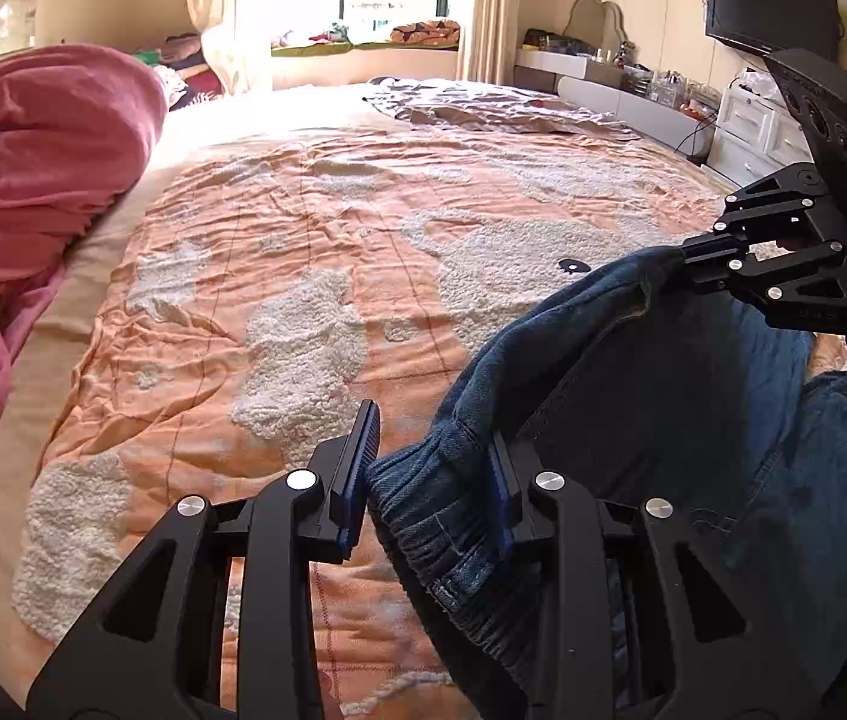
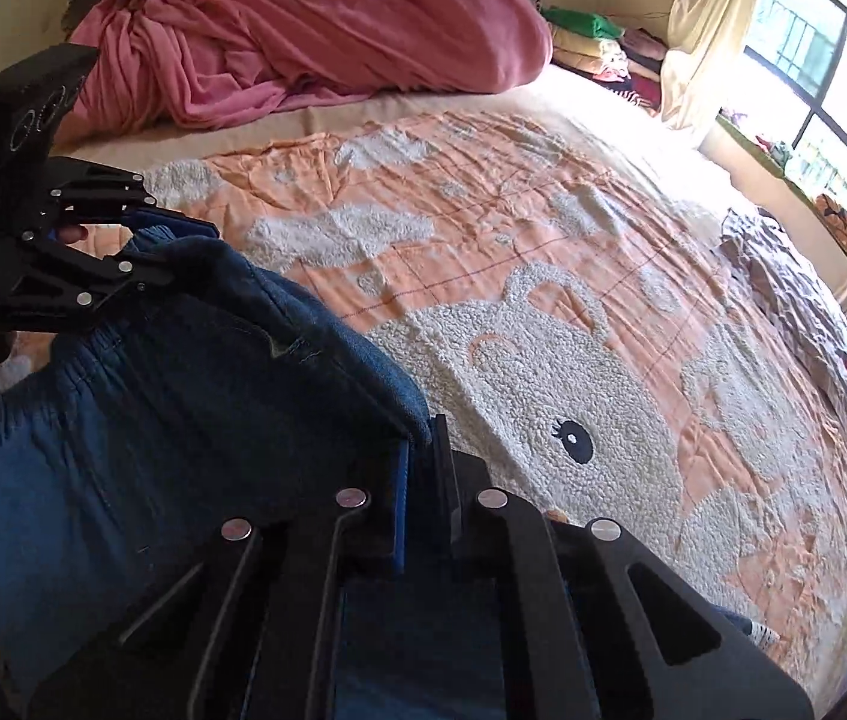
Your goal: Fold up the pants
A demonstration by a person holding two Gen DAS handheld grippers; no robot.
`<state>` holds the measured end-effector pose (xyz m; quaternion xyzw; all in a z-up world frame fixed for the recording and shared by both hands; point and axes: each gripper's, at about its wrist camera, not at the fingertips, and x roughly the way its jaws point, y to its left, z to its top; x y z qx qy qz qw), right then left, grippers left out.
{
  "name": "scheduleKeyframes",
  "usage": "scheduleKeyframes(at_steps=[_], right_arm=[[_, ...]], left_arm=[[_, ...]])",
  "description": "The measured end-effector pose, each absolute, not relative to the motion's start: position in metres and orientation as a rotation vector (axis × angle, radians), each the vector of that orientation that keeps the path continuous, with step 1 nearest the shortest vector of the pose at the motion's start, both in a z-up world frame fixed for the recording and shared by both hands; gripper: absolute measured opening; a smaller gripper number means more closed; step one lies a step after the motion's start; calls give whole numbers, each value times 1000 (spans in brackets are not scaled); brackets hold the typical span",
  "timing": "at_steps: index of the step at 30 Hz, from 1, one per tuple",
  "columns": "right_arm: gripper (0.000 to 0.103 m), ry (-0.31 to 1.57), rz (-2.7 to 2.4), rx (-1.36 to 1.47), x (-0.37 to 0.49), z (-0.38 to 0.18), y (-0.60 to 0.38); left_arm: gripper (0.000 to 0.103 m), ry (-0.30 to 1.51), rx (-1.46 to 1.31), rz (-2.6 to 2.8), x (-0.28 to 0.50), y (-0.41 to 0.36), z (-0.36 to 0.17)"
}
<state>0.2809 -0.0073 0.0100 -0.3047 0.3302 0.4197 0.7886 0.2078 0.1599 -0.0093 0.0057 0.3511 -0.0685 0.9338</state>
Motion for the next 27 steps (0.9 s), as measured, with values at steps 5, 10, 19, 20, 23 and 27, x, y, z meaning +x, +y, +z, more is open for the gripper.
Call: scheduleKeyframes(at_steps=[5,10,19,20,23,27], right_arm=[[6,672,887,-609,240,29,-28],[6,637,875,-539,194,43,-54],[6,666,912,-476,101,23,-79],[6,675,923,-472,92,17,-80],[6,722,945,-472,68,-5,-78],[6,774,959,-456,46,-32,-75]], left_arm=[[24,612,92,-194,181,147,11],[25,520,174,-256,146,130,29],[26,461,340,-306,67,93,29],[26,473,355,-317,59,90,26],[26,517,380,-338,42,85,12],[28,572,381,-324,29,88,-4]])
